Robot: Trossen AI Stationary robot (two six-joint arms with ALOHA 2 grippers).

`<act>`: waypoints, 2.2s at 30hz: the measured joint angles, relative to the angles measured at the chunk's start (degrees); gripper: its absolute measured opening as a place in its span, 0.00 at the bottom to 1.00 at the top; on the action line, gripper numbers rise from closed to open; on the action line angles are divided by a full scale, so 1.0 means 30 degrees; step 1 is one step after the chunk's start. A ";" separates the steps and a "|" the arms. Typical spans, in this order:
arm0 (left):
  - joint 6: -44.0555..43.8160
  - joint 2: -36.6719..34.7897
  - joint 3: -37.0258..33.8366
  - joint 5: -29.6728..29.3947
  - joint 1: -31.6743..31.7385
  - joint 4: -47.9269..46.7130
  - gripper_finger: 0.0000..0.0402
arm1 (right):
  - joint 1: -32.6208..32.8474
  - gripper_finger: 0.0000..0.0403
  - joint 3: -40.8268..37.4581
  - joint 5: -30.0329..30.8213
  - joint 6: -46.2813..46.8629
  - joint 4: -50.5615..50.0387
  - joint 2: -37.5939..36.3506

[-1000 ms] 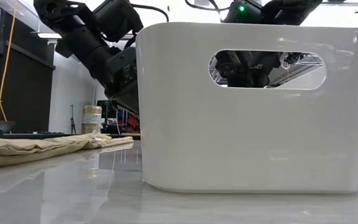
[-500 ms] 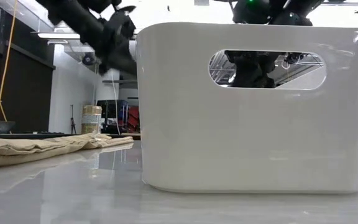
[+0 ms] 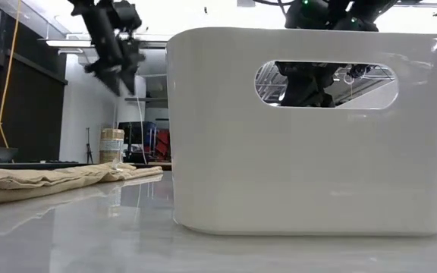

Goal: Sort spices by type
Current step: Put the top left gold seasoning bottle into the white bin

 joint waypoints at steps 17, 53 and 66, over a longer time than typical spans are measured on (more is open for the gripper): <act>-0.3891 0.6360 0.2423 -0.1353 0.2963 -0.1584 0.91 | 0.0157 0.00 0.0000 -0.0062 -0.0887 0.0010 0.0000; -0.2143 0.4323 0.2365 0.1872 0.1433 -0.1015 0.58 | 0.1020 0.00 -0.0007 0.1035 0.0759 -0.0011 -0.4263; -0.5726 -0.1259 0.2394 0.2620 -1.4855 0.0849 0.58 | 0.6135 0.00 -0.0004 0.6799 0.3349 -0.4030 -0.8524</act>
